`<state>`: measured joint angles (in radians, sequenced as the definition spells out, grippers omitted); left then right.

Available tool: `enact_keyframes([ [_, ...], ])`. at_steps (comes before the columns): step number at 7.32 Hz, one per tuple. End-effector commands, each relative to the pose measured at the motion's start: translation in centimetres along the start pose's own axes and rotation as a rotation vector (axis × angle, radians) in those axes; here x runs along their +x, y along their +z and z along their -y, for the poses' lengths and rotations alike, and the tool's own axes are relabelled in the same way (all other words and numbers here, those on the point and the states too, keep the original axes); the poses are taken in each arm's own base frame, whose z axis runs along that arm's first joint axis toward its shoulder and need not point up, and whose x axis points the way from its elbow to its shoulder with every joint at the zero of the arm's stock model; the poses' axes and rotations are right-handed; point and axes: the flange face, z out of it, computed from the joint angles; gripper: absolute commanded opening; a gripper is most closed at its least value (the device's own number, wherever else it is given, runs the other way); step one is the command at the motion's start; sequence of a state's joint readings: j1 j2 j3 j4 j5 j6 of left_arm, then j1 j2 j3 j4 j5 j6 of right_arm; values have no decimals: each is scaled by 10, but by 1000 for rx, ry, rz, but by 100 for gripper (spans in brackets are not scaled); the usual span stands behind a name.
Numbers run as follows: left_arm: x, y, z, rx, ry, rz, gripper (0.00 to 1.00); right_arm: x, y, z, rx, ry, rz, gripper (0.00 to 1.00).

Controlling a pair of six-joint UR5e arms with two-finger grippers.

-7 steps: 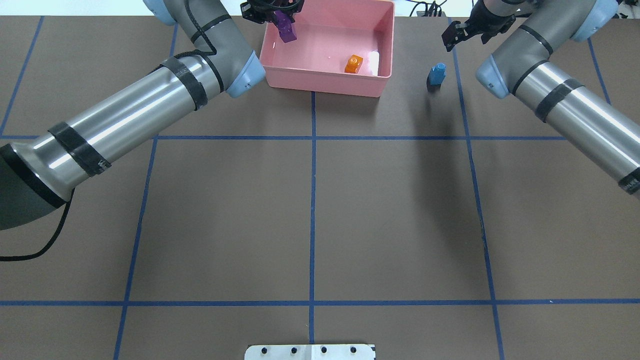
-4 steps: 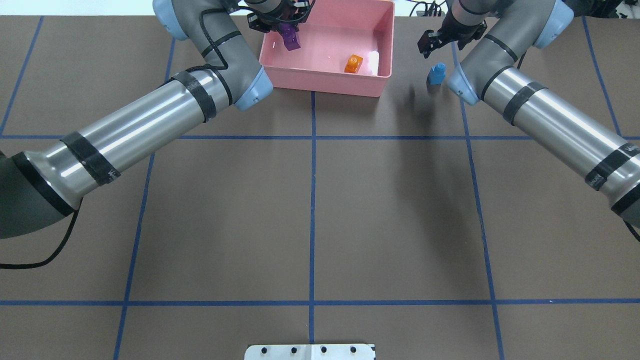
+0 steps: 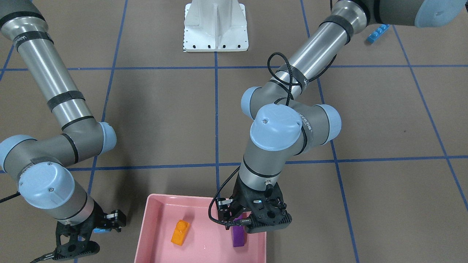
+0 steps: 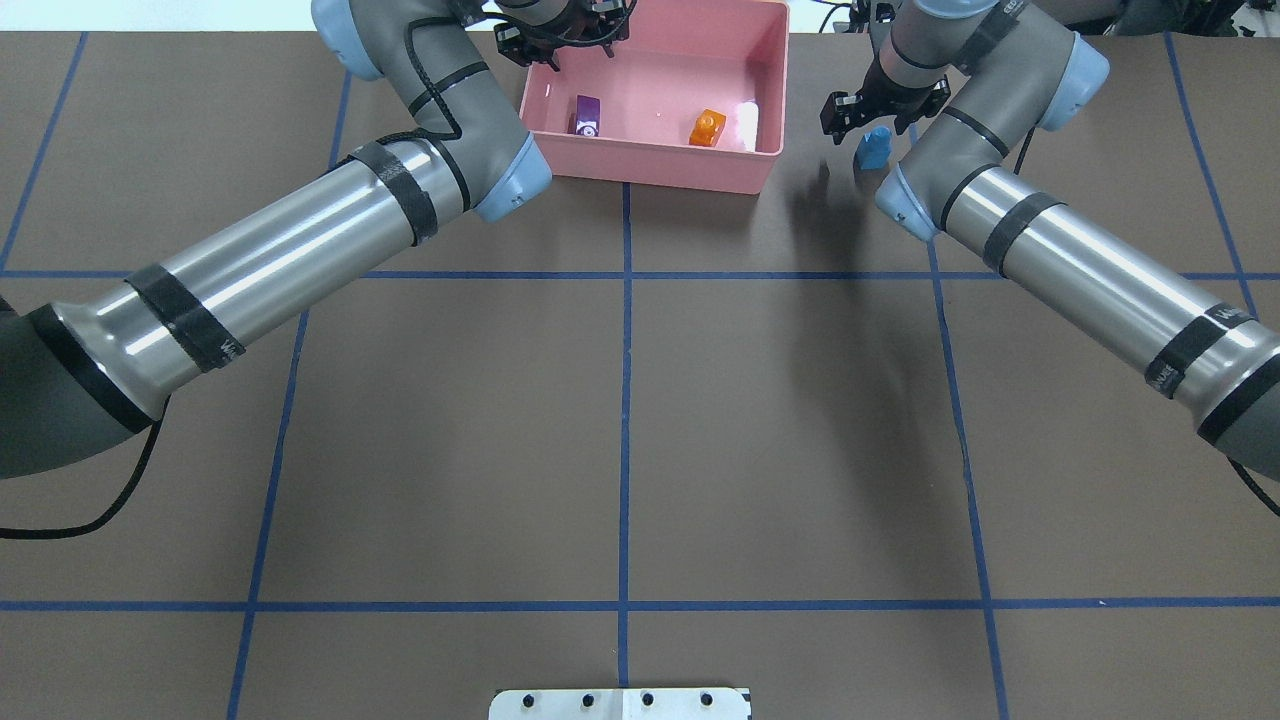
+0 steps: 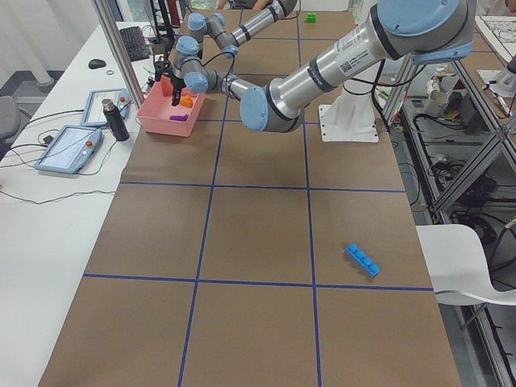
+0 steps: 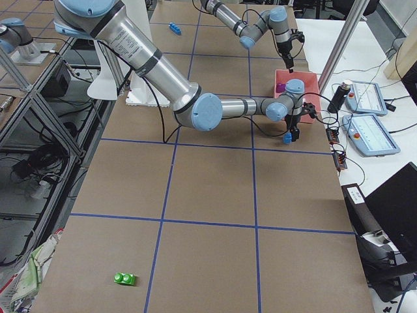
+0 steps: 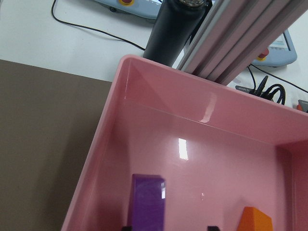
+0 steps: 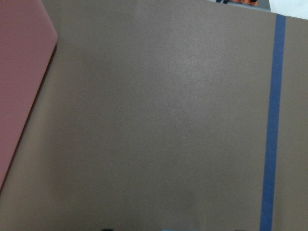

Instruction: Put all blocks into box

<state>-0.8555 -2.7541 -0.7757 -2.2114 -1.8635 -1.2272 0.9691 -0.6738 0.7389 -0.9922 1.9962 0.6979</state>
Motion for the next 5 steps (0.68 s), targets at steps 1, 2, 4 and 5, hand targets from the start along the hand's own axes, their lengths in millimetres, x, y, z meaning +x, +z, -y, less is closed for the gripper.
enact_keyframes([
  [1,5,-5,2,4,-1,-8,100,-1,7,-6,-13,36,-3,42],
  [2,9,-13,4,10,4,-24,100,-1,6,-5,-11,55,-3,2],
  [4,34,-48,-2,-37,-2,-25,100,14,-18,12,13,71,18,0],
  [5,50,-81,-13,-109,-10,6,100,16,-43,21,17,71,71,0],
])
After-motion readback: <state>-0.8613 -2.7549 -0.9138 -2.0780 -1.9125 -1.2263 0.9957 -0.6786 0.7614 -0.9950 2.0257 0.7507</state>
